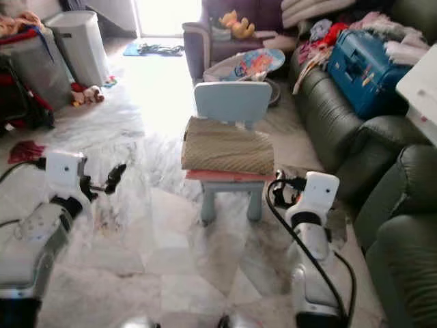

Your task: Move the pillow to the sofa

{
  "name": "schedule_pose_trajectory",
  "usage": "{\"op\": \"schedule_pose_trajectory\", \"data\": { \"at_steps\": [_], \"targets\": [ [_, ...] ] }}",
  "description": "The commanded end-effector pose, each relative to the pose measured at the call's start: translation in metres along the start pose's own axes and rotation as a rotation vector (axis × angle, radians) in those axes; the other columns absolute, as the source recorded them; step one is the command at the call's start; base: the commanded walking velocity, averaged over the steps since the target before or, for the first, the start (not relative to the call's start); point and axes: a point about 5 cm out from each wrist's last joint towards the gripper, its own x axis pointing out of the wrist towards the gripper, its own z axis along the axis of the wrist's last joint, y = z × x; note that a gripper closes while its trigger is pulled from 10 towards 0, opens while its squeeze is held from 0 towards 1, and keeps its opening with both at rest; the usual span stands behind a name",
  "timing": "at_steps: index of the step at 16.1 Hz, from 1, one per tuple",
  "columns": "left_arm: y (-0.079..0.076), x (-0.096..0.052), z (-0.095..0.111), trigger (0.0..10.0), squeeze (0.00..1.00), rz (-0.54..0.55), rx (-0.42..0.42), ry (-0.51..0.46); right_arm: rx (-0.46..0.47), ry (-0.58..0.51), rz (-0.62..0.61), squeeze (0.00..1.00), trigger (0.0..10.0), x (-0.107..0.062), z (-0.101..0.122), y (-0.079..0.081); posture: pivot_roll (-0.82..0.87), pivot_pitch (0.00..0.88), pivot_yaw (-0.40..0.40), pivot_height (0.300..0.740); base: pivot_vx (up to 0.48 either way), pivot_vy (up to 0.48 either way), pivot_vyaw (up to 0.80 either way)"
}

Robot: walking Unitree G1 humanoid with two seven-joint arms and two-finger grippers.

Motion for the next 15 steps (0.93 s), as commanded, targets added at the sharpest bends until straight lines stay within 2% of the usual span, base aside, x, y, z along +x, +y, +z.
{"op": "schedule_pose_trajectory", "data": {
  "at_steps": [1,3,6,7,10,11,13,15],
  "targets": [
    [0.001,0.006,0.004,10.0,0.00,-0.026,0.039,-0.008,0.017,-0.009,-0.057,0.00,10.0,-0.002,-0.002,-0.007,-0.01,0.000,0.059,0.740,0.000,0.000,0.00],
    [-0.003,0.010,0.006,10.0,0.00,-0.060,0.040,-0.011,0.013,-0.014,-0.073,0.00,10.0,-0.009,-0.004,-0.010,-0.04,0.000,0.083,0.740,0.000,0.000,0.00],
    [-0.011,0.011,0.006,10.0,0.00,-0.089,0.026,-0.036,-0.020,-0.003,-0.067,0.00,10.0,-0.020,-0.008,-0.014,-0.05,0.000,0.060,0.740,0.000,0.000,0.00],
    [-0.012,0.009,0.005,10.0,0.00,-0.089,0.011,-0.046,-0.028,0.010,-0.054,0.00,10.0,-0.020,-0.009,-0.015,-0.05,0.000,0.044,0.740,0.000,0.000,0.00],
    [-0.015,0.005,0.003,10.0,0.00,-0.062,-0.007,-0.060,-0.041,0.007,-0.004,0.00,10.0,-0.016,-0.005,-0.013,-0.05,0.000,0.013,0.740,0.000,0.000,-0.80],
    [-0.016,0.005,0.002,10.0,0.00,-0.059,-0.013,-0.060,-0.044,0.007,-0.001,0.00,10.0,-0.016,-0.004,-0.013,-0.05,0.000,0.011,0.740,0.000,0.000,0.00],
    [-0.019,0.005,0.002,10.0,0.00,-0.052,-0.030,-0.059,-0.042,0.008,0.015,0.00,10.0,-0.013,-0.003,-0.012,-0.05,0.000,0.005,0.740,0.000,-0.328,0.00],
    [-0.018,0.005,0.001,10.0,0.00,-0.039,-0.037,-0.060,-0.023,0.018,0.067,0.00,10.0,-0.014,-0.004,-0.003,-0.05,0.000,0.004,0.740,0.000,-0.472,0.00]
  ]
}}
